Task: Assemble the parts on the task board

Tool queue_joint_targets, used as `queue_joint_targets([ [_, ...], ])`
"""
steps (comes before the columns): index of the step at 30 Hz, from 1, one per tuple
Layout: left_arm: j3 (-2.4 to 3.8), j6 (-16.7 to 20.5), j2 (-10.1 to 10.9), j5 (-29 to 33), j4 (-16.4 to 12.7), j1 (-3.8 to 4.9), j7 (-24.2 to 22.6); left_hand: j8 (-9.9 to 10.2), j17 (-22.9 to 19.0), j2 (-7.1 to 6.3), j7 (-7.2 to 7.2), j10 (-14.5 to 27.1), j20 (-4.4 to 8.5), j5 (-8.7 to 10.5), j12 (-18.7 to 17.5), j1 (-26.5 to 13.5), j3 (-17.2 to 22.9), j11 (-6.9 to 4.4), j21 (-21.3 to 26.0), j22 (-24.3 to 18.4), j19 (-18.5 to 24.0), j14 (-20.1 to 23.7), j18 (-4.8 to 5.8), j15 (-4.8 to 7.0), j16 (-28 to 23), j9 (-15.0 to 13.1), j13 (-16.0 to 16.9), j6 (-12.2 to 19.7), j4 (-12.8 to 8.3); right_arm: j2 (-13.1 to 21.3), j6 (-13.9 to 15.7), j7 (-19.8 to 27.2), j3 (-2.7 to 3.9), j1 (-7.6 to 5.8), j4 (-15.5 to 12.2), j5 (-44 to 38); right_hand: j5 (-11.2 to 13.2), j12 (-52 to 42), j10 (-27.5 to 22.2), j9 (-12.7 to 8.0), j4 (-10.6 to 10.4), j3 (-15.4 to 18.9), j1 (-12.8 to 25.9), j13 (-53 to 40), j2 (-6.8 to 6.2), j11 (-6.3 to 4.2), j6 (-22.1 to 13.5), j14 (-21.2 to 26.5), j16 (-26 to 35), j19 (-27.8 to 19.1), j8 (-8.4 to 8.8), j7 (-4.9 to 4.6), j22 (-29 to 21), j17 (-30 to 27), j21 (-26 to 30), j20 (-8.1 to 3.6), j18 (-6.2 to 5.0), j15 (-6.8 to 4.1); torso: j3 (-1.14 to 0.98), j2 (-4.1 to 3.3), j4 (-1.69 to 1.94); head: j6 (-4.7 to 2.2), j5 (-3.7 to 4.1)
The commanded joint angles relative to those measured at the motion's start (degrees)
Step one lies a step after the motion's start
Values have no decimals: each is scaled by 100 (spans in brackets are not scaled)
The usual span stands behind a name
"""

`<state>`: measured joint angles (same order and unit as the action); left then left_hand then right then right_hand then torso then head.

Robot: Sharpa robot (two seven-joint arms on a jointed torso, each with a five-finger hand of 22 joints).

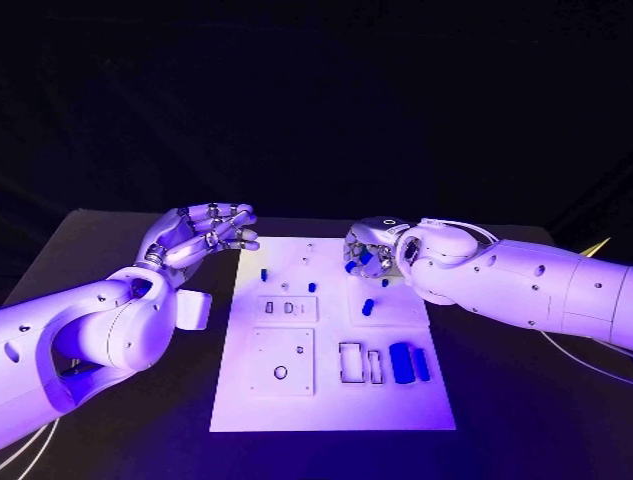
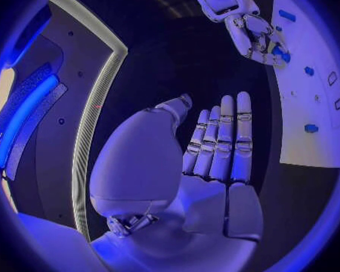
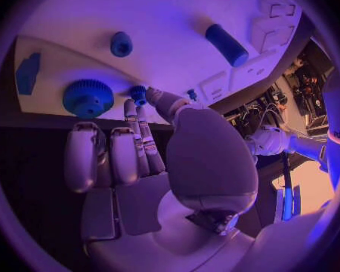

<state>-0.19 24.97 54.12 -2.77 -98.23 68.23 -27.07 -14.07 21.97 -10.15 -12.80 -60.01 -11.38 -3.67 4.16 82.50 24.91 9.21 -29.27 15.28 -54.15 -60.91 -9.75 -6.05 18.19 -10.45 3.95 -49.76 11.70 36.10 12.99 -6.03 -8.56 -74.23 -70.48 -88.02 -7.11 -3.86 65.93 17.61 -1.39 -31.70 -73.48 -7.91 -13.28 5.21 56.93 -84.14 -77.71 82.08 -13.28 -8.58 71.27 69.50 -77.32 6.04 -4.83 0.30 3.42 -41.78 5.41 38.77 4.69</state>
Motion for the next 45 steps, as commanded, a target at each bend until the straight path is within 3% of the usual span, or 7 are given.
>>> queue_joint_targets([
  [1,6,-74,4,-29,-3,10,-13,38,9,-13,-6,12,-4,11,-19,-10,32,37,-21,8,14,33,-45,-13,-5,-9,4,42,-7,-11,-99,-3,1,7,23,-78,-28,-3,54,29,-9,-65,-19,-13,76,-8,69,-225,-35,9,-34,7,7,-8,-30,11,112,6,6,-15,7,-3,14],
  [9,5,-49,7,-29,20,10,-27,39,25,3,-9,13,-5,10,-22,-16,41,40,-41,21,21,39,-44,-16,-8,-11,5,44,-5,-18,55,21,1,12,56,-48,-45,-6,119,100,-33,-155,-24,-31,150,-25,140,-222,-64,2,-84,24,38,4,-50,5,113,-6,20,-27,23,10,26],
  [16,5,19,8,-17,14,10,-70,35,42,16,-8,5,-3,10,-20,-15,51,38,-61,33,26,36,-46,-14,-7,-16,8,37,-9,-2,494,43,1,14,26,-22,27,-104,506,363,43,-337,-162,-158,401,-162,401,-229,-133,64,-333,157,260,42,-196,-76,145,-113,26,-38,24,6,30],
  [23,5,87,18,7,19,10,-102,34,57,22,-6,3,-1,9,-21,-7,60,36,-80,45,29,32,-48,-11,-4,-19,9,35,-18,33,849,2,2,15,-40,-28,0,-115,590,554,139,-342,-193,-216,438,-202,433,-225,-144,59,-472,194,292,27,-213,-117,149,-149,35,-40,31,-1,29],
  [31,5,121,17,29,41,10,-115,38,71,23,-6,11,0,8,-27,-3,67,37,-98,56,34,31,-48,-10,-4,-20,7,42,-26,-18,1276,-127,10,14,-112,-23,-3,-107,590,594,156,-333,-183,-224,425,-204,428,-226,-148,62,-495,196,306,28,-221,-122,151,-152,35,-48,47,-49,22],
  [36,5,115,6,33,44,9,-126,42,82,24,-6,20,0,8,-32,0,72,38,-113,65,40,31,-48,-10,-4,-21,6,49,-34,-228,1538,-223,13,11,50,-43,-3,-101,591,621,171,-324,-173,-231,401,-204,418,-223,-143,62,-507,194,312,11,-224,-125,152,-154,50,-58,57,-83,26],
  [45,5,98,-15,36,51,9,-125,45,91,23,-7,27,1,7,-35,2,76,39,-123,72,44,31,-48,-10,-4,-21,5,54,-40,-588,1697,-255,17,8,376,-34,-4,-100,595,634,179,-323,-170,-235,392,-205,415,-224,-148,72,-513,193,335,18,-239,-126,156,-155,56,-61,69,-89,24],
])
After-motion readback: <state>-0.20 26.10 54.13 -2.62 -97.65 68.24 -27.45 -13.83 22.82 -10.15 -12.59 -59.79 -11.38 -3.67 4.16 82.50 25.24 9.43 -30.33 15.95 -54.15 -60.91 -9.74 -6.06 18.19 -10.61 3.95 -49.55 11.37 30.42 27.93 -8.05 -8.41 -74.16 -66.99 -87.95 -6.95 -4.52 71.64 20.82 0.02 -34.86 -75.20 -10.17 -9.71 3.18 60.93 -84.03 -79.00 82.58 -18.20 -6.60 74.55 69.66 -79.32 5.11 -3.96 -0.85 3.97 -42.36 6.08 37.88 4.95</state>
